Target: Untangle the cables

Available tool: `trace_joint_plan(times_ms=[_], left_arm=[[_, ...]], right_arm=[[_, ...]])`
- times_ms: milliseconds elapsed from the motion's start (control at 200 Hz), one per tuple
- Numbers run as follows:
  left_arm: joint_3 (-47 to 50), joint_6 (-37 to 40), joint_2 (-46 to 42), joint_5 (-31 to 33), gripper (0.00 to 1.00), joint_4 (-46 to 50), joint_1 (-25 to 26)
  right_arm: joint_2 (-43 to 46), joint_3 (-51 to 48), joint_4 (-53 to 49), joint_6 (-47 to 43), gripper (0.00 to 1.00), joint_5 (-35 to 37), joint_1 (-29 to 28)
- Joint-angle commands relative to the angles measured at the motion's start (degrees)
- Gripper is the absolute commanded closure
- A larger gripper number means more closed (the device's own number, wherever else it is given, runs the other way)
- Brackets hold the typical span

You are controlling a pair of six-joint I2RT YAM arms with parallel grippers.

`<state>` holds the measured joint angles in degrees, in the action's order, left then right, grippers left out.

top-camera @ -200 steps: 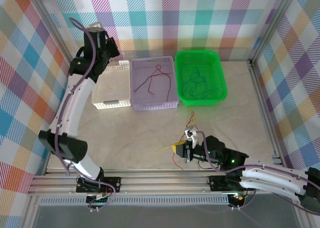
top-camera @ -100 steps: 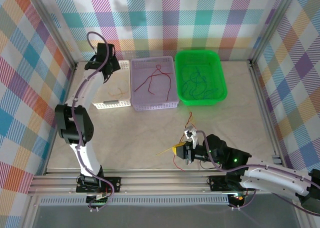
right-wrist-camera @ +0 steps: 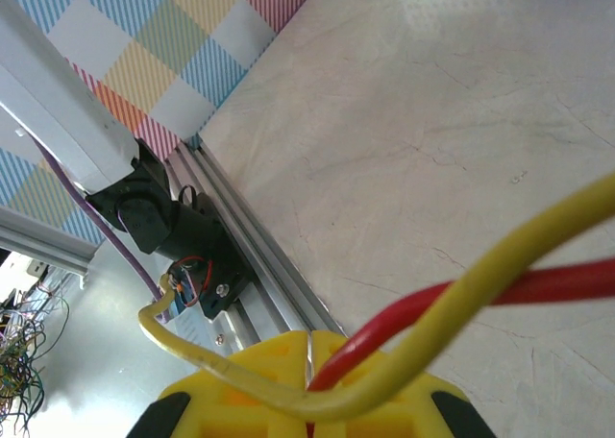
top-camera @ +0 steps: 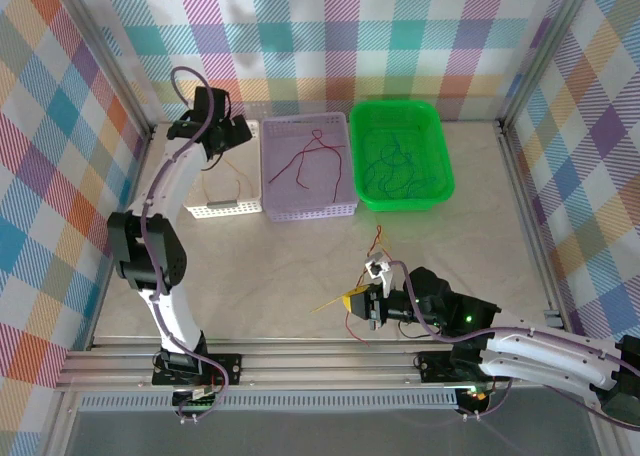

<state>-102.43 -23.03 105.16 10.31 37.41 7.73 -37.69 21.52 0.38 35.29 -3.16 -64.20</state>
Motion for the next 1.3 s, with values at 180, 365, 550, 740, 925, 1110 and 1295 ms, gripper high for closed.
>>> trace_joint_plan(times_ms=[180,365,550,740,925,1110,1295], left_arm=[[7.5,-7.4,-18.3,-10.5,0.00,5.9,4.5],[18.2,-10.6,-28.5,-12.5,0.00,6.1,11.0],[33.7,-16.5,-42.7,-13.3,0.00,0.3,23.8],[52.6,-23.8,-58.2,-20.1,0.01,-17.0,31.5],[66.8,-28.5,-68.6,-22.1,0.03,-35.4,38.1],[71.0,-26.8,-69.1,-18.5,0.04,-40.4,48.6],[72.3,-24.7,-65.4,-17.3,0.08,-40.3,54.9]], right_arm=[[-1.0,2.7,3.9,0.9,1.00,-2.3,-0.3],[-1.6,2.8,5.4,1.6,1.00,-3.7,-0.3],[-1.4,3.4,5.3,2.1,1.00,-3.8,-0.3],[-1.2,3.8,5.1,3.0,1.00,-3.3,-0.4],[-2.4,3.8,6.3,4.1,1.00,-3.8,-0.3],[-4.6,5.1,6.5,5.2,1.00,-4.9,-0.3],[-5.6,6.1,6.2,5.7,1.00,-5.6,-0.3]])
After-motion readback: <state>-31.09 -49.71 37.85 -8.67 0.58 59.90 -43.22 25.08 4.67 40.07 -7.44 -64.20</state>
